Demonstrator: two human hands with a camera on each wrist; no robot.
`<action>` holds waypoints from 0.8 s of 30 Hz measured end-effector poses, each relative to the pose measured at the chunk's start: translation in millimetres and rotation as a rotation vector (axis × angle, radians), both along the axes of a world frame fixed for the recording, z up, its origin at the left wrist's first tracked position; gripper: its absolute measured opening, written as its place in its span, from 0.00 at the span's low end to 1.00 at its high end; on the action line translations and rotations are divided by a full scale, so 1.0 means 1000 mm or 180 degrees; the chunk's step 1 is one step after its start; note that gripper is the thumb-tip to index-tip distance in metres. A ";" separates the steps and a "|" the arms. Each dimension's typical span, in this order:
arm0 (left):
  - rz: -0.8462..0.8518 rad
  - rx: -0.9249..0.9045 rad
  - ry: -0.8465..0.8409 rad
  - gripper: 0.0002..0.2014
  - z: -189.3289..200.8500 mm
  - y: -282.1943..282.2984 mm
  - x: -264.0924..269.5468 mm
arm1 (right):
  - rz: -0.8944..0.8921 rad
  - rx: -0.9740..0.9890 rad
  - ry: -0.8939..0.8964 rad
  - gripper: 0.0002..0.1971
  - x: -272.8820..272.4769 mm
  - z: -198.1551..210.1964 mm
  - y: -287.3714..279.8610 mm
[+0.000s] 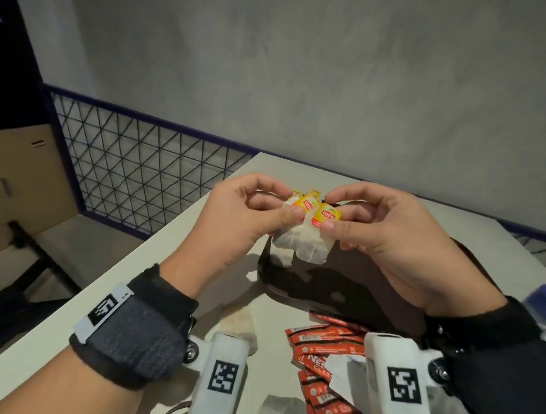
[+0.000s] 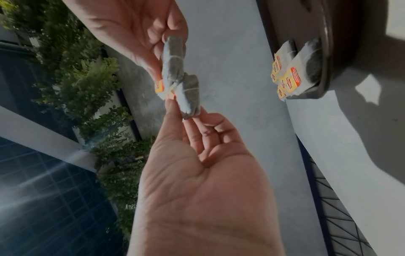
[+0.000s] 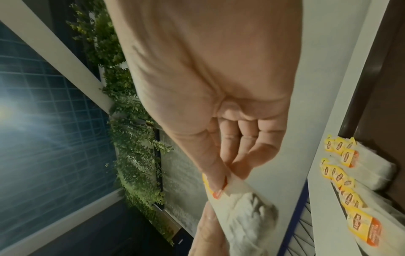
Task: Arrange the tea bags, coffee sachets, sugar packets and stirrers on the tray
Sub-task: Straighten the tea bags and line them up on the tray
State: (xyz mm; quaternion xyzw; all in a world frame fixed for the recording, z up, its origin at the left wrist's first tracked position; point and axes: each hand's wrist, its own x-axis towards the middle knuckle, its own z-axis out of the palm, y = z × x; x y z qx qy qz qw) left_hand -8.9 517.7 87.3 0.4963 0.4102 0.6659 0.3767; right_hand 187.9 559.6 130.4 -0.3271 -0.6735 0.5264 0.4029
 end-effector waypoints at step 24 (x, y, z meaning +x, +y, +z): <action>-0.0207 -0.0195 -0.0050 0.10 0.000 -0.005 0.007 | -0.0174 -0.0411 0.0177 0.23 -0.004 -0.016 0.003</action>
